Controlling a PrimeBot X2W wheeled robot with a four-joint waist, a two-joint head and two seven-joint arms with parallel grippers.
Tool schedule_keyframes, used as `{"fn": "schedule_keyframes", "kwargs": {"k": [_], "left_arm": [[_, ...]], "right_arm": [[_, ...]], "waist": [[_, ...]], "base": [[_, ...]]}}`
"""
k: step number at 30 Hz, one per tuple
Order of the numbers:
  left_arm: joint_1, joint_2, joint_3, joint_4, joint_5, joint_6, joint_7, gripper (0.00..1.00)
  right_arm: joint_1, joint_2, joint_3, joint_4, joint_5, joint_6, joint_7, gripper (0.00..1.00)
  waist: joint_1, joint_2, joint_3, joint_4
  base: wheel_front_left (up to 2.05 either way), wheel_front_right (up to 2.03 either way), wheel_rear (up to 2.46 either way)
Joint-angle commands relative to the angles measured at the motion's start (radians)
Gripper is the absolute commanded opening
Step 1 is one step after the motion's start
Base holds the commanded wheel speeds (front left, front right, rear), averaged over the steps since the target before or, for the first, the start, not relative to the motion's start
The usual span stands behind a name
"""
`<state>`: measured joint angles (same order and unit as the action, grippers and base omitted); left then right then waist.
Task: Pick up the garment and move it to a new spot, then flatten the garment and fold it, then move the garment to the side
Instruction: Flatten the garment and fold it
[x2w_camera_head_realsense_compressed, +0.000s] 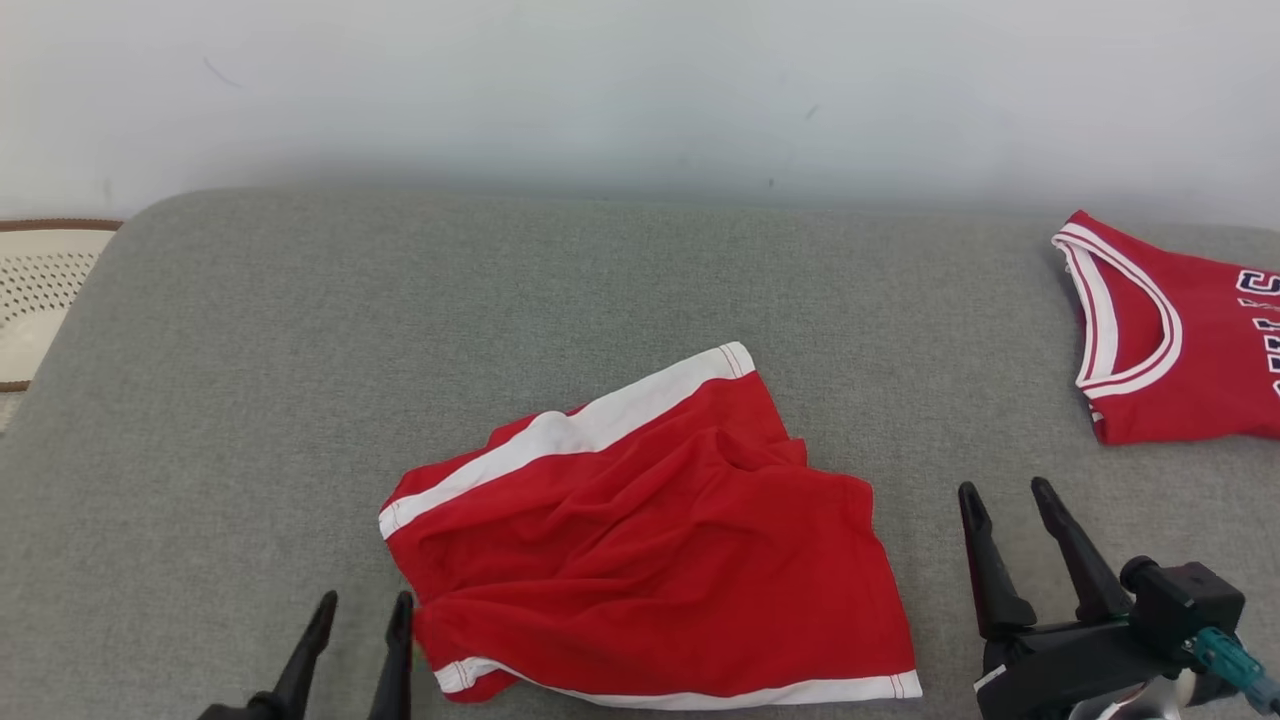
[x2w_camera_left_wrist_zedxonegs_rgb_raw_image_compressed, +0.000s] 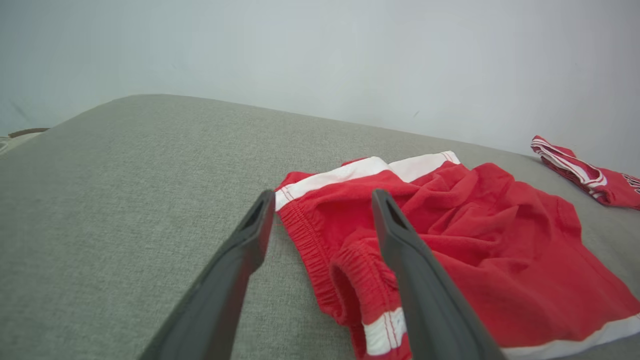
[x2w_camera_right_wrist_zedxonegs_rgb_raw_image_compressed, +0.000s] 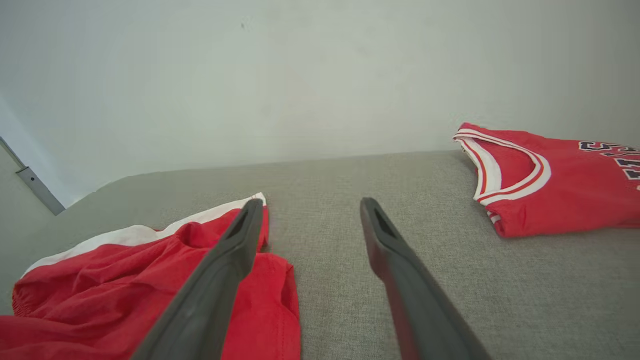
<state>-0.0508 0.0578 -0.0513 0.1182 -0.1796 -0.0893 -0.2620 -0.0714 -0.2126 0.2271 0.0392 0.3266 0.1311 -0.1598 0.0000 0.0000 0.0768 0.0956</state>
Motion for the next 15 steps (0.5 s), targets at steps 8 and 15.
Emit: {"fn": "schedule_keyframes", "kwargs": {"k": [8,15], "left_arm": [[0.051,-0.006,0.048,-0.117,-0.006,0.03,-0.004,1.0],[0.062,-0.007,0.056,-0.14,-0.017,0.052,-0.004,1.0]], "right_arm": [[0.041,0.01,-0.073,0.015,-0.097,-0.001,-0.047,1.0],[0.08,0.023,-0.109,0.003,-0.121,-0.001,-0.061,1.0]], "waist": [[0.0,0.0,-0.023,0.01],[0.0,0.0,-0.036,-0.016]], "base": [[0.0,0.0,0.0],[0.0,0.0,0.0]]}}
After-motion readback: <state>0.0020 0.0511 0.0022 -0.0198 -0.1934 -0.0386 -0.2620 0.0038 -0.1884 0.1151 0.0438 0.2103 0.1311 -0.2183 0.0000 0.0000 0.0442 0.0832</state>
